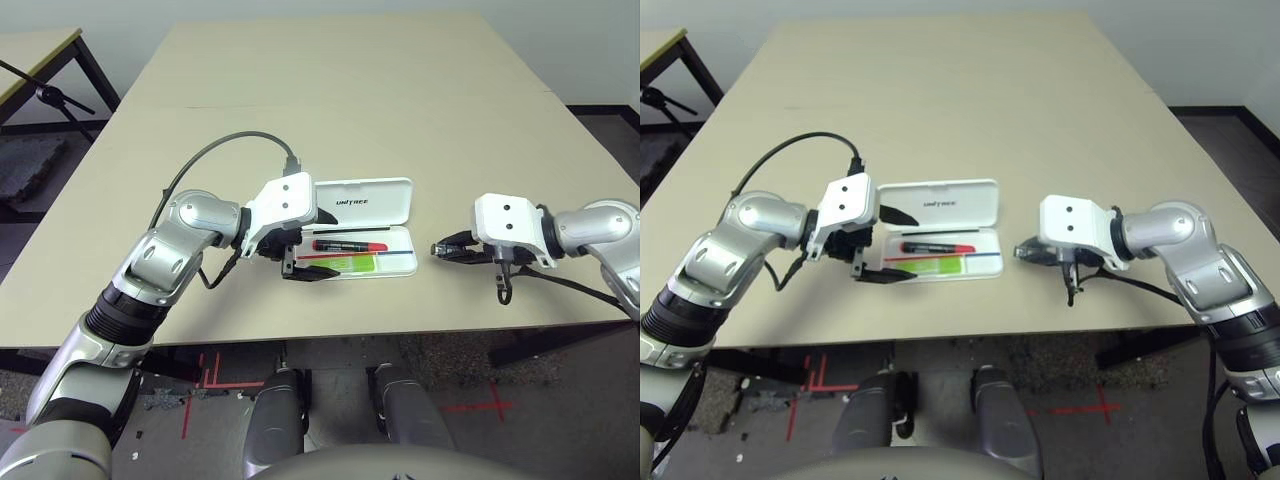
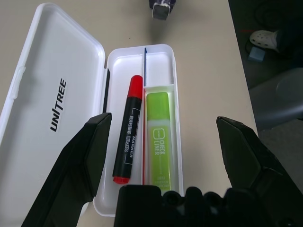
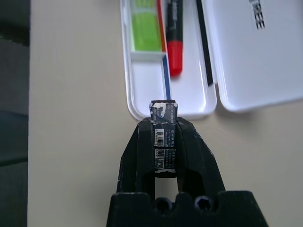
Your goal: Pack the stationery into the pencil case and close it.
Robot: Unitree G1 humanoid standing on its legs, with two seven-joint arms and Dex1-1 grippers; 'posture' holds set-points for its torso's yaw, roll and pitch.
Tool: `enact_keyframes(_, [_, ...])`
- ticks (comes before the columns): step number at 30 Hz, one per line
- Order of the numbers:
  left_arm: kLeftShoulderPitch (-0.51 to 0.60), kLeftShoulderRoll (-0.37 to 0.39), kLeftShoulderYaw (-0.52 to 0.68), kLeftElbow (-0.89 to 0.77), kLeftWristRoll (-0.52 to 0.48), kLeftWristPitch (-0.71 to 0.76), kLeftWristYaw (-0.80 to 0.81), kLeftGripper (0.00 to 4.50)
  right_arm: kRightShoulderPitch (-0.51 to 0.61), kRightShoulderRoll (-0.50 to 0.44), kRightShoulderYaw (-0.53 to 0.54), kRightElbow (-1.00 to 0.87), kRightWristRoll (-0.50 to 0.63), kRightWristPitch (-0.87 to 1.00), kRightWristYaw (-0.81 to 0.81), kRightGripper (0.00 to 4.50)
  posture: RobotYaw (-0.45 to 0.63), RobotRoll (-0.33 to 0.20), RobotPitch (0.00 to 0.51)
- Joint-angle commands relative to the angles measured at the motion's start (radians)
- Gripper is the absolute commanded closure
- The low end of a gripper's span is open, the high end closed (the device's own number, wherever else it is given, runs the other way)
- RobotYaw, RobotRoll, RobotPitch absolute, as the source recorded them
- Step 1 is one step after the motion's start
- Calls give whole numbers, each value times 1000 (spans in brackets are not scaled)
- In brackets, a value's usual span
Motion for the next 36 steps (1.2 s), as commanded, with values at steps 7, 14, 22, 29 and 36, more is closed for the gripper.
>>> enact_keyframes(7, [7, 3, -14, -21, 20, 12, 16, 0, -99, 79, 74, 54, -62, -14, 63, 4173, -137, 0, 98])
enact_keyframes(14, [12, 2, -18, -24, 29, 12, 23, 0, -128, 149, 113, 116, -111, -40, 64, 4173, -125, 0, 97])
enact_keyframes(22, [28, 12, -12, -35, 33, 14, 26, 0, -145, 204, 137, 200, -167, -107, 55, 4173, -113, 0, 98])
enact_keyframes(29, [34, 14, -13, -36, 39, 14, 28, 0, -149, 235, 139, 227, -193, -143, 50, 4173, -111, 0, 97])
enact_keyframes(36, [33, 14, -13, -31, 43, 10, 25, 0, -149, 236, 132, 221, -194, -143, 58, 2828, -112, 0, 95])
